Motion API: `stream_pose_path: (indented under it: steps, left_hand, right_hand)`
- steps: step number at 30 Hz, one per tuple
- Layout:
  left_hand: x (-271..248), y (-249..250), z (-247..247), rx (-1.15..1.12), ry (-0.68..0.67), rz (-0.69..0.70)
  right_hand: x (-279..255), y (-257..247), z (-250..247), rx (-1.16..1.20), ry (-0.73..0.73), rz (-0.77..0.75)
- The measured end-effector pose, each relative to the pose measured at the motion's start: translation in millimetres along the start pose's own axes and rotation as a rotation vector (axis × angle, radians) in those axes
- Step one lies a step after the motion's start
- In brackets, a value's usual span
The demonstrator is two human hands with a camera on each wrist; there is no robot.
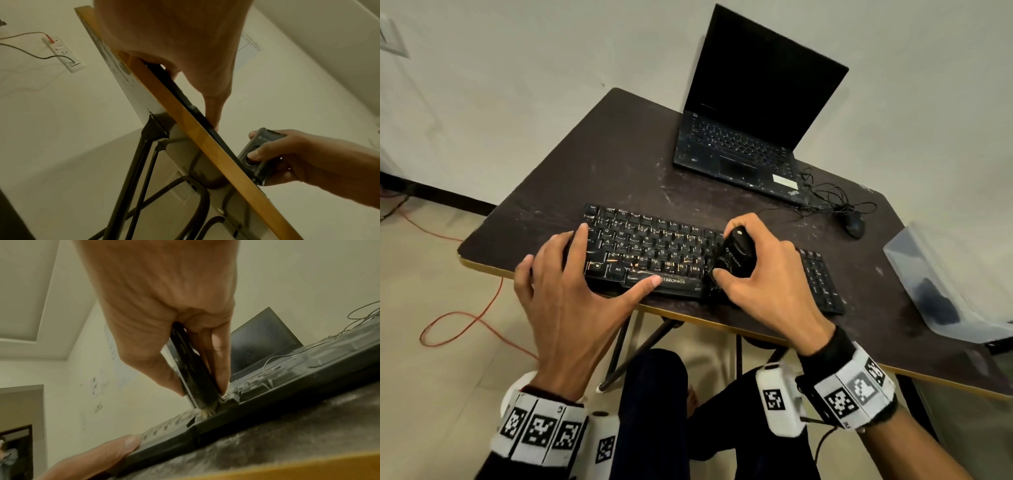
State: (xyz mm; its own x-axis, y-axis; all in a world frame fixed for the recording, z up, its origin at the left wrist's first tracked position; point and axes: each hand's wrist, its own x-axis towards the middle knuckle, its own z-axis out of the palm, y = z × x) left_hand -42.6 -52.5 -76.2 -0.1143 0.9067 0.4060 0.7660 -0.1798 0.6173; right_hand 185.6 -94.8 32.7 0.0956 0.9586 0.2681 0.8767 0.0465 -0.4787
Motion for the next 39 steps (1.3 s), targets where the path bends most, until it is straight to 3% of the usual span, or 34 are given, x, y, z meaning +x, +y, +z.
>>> stream_pose_path:
  steps: [4, 8, 12, 15, 19, 23, 26, 30, 34, 37, 39]
  left_hand:
    - [-2.1, -0.3, 0.3, -0.014, -0.007, -0.008]
    - [-1.2, -1.0, 1.6, -0.029, -0.021, -0.020]
    - [-2.6, -0.2, 1.3, -0.022, -0.030, -0.020]
    - [-1.6, 0.1, 1.4, -0.032, -0.020, -0.025]
    - [-2.3, -0.8, 0.4, -0.017, -0.031, -0.024]
    - [-1.7, -0.2, 0.4, -0.031, -0.028, -0.025]
    - [-2.3, 0.2, 0.0, -0.027, -0.036, -0.026]
    - [-2.7, -0.6, 0.4, -0.029, -0.036, -0.024]
    - [-3.2, -0.3, -0.8, -0.021, -0.046, -0.013]
    - [-2.7, -0.5, -0.5, -0.045, -0.035, -0.017]
    - [-2.7, -0.3, -0.2, -0.038, -0.043, -0.017]
  right_hand:
    - [17.4, 9.5, -10.3, -0.004, 0.044, 0.100]
    - [1.5, 0.7, -4.7, -0.020, -0.034, -0.008]
    - [4.6, 6.1, -11.6, -0.001, 0.043, 0.033]
    - [-13.6, -5.0, -1.0, 0.011, -0.034, -0.076]
    - [-2.6, 3.6, -6.8, -0.003, 0.053, -0.062]
    - [-15.4, -4.0, -2.7, -0.072, -0.133, -0.279]
    - [1.2, 8.4, -15.4, -0.046, -0.136, -0.260]
    - [-4.0, 11.8, -17.2, -0.037, -0.300, -0.400]
    - [10.3, 21.5, -26.0, -0.068, -0.180, -0.295]
    - [-3.6, 18.3, -20.3, -0.005, -0.314, -0.404]
    - [4.6, 24.0, -19.7, -0.001, -0.265, -0.363]
